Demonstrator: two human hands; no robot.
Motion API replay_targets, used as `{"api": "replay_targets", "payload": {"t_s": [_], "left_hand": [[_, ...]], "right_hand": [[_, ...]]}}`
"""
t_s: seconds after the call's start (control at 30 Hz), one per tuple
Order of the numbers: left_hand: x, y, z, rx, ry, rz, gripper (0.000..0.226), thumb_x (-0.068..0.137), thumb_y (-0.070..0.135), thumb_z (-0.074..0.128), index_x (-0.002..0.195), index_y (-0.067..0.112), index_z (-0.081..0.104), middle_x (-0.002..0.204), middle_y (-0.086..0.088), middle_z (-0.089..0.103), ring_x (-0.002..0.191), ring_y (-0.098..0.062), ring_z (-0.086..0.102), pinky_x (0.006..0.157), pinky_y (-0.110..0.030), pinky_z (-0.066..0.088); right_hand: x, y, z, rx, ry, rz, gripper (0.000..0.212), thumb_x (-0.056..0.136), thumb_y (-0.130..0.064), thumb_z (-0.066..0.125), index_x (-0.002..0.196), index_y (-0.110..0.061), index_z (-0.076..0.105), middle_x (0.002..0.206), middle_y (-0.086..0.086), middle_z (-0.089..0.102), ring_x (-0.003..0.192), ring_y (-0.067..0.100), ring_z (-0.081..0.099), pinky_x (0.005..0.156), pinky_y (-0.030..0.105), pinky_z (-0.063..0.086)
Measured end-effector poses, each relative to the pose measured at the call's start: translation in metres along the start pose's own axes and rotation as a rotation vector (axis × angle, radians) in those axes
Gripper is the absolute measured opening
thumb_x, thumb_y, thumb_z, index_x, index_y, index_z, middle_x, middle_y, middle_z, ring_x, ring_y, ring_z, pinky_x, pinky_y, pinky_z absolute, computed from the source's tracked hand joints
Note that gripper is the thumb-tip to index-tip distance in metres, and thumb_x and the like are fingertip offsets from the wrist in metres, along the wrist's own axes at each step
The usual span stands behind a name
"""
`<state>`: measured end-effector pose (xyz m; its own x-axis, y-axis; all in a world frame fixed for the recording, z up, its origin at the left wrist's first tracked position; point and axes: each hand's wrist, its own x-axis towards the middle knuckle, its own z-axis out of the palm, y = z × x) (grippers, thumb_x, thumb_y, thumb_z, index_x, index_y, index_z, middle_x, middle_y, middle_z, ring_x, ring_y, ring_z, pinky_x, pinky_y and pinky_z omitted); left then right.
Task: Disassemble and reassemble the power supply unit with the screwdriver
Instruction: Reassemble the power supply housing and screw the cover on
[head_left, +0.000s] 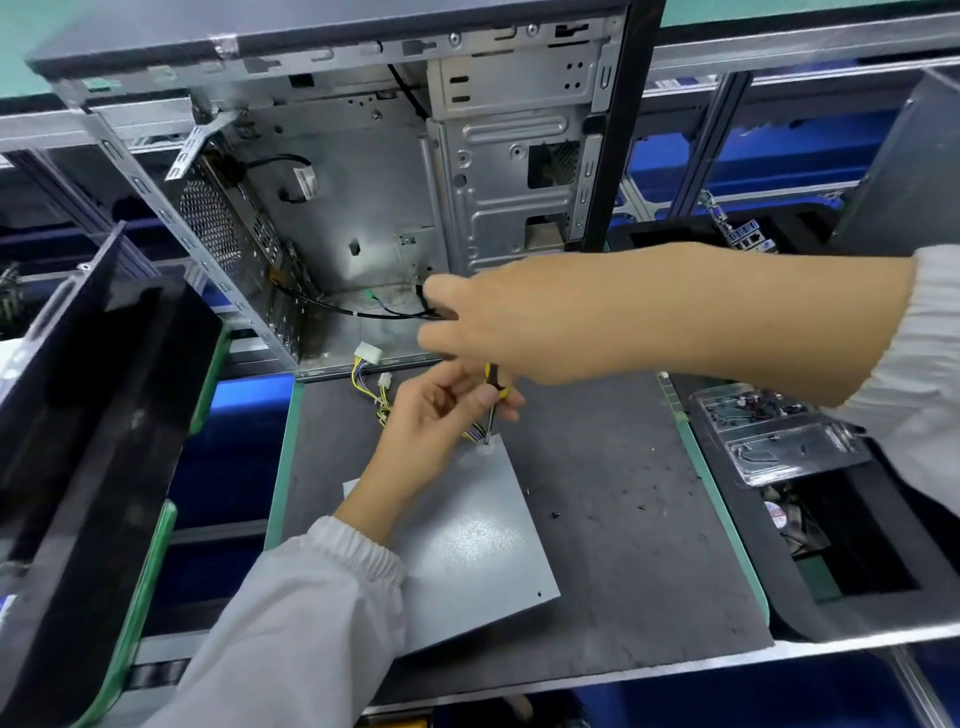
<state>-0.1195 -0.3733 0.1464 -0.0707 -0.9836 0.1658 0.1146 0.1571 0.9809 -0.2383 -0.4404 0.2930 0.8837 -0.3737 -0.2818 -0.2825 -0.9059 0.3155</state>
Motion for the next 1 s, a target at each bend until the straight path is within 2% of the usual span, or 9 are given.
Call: {"api": "replay_targets", "payload": {"t_s": [0.1, 0.23, 0.33, 0.4, 0.5, 0.57, 0.67, 0.87, 1.0], "left_hand": [[-0.003, -0.003, -0.003, -0.069, -0.035, -0.071, 0.024, 0.088, 0.027, 0.070, 0.102, 0.010, 0.063, 0.088, 0.002, 0.071, 0.083, -0.015, 0.068, 0.079, -0.027, 0.053], [0.001, -0.010, 0.002, -0.103, 0.075, -0.020, 0.023, 0.081, 0.005, 0.071, 0.092, 0.025, 0.066, 0.076, 0.004, 0.068, 0.071, -0.013, 0.064, 0.070, -0.023, 0.052], [0.003, -0.011, 0.003, -0.164, 0.029, -0.041, 0.007, 0.086, 0.023, 0.073, 0.093, 0.025, 0.073, 0.079, 0.005, 0.070, 0.070, -0.009, 0.063, 0.066, -0.018, 0.049], [0.003, -0.014, 0.003, -0.212, -0.007, -0.080, 0.015, 0.087, 0.037, 0.070, 0.096, 0.024, 0.071, 0.081, 0.006, 0.068, 0.072, -0.008, 0.061, 0.066, -0.017, 0.047], [0.004, -0.018, 0.006, -0.287, -0.026, -0.062, 0.018, 0.085, 0.029, 0.074, 0.101, 0.023, 0.069, 0.089, 0.003, 0.070, 0.080, -0.011, 0.064, 0.076, -0.022, 0.051], [0.006, -0.017, 0.008, -0.278, -0.007, -0.047, 0.020, 0.079, 0.016, 0.078, 0.096, 0.026, 0.072, 0.087, 0.002, 0.072, 0.077, -0.011, 0.065, 0.075, -0.023, 0.052], [0.006, -0.015, 0.003, -0.150, 0.005, -0.074, 0.017, 0.082, 0.007, 0.070, 0.091, 0.020, 0.075, 0.081, -0.002, 0.075, 0.075, -0.014, 0.069, 0.073, -0.022, 0.052], [0.009, 0.004, -0.011, 0.403, -0.102, -0.084, 0.026, 0.087, 0.020, 0.072, 0.112, 0.016, 0.067, 0.109, -0.001, 0.072, 0.104, -0.011, 0.066, 0.092, -0.023, 0.049], [-0.008, 0.000, -0.018, 0.602, 0.092, -0.111, 0.023, 0.085, 0.007, 0.073, 0.101, 0.022, 0.067, 0.096, 0.002, 0.070, 0.086, -0.006, 0.064, 0.082, -0.020, 0.048]], "right_hand": [[0.001, -0.008, 0.001, -0.036, -0.029, -0.047, 0.019, 0.091, -0.011, 0.051, 0.110, -0.014, 0.052, 0.104, 0.005, 0.046, 0.068, 0.023, 0.040, 0.052, 0.032, 0.033], [0.002, -0.013, 0.008, -0.111, 0.027, 0.042, 0.018, 0.093, -0.010, 0.044, 0.110, -0.009, 0.050, 0.085, 0.003, 0.049, 0.071, 0.026, 0.052, 0.050, 0.032, 0.030], [-0.006, -0.007, 0.008, -0.151, -0.005, -0.012, 0.024, 0.090, -0.025, 0.054, 0.111, -0.014, 0.048, 0.085, 0.002, 0.040, 0.070, 0.023, 0.050, 0.045, 0.029, 0.020], [-0.011, -0.007, 0.009, -0.173, -0.053, -0.039, 0.024, 0.088, -0.017, 0.055, 0.111, -0.018, 0.054, 0.089, 0.003, 0.029, 0.072, 0.022, 0.048, 0.043, 0.029, 0.019], [-0.014, -0.011, 0.006, -0.186, -0.075, -0.012, 0.008, 0.088, -0.009, 0.053, 0.082, -0.014, 0.052, 0.080, 0.004, 0.025, 0.054, 0.018, 0.030, 0.043, 0.028, 0.017], [-0.011, -0.011, 0.006, -0.224, -0.035, -0.028, 0.033, 0.089, -0.009, 0.050, 0.062, -0.014, 0.031, 0.070, 0.003, 0.027, 0.052, 0.018, 0.026, 0.044, 0.026, 0.018], [-0.002, -0.007, 0.007, -0.195, -0.054, -0.027, 0.037, 0.089, -0.011, 0.048, 0.060, -0.017, 0.026, 0.060, 0.000, 0.030, 0.050, 0.017, 0.027, 0.045, 0.024, 0.021], [-0.038, 0.022, 0.053, 0.176, -0.159, 0.153, 0.033, 0.100, -0.037, 0.039, 0.073, -0.018, 0.036, 0.065, -0.002, 0.039, 0.053, 0.013, 0.035, 0.047, 0.028, 0.026], [-0.064, -0.003, 0.140, 0.897, -0.201, 0.467, 0.025, 0.097, -0.038, 0.043, 0.097, -0.013, 0.039, 0.083, 0.005, 0.055, 0.067, 0.020, 0.049, 0.059, 0.033, 0.037]]}}
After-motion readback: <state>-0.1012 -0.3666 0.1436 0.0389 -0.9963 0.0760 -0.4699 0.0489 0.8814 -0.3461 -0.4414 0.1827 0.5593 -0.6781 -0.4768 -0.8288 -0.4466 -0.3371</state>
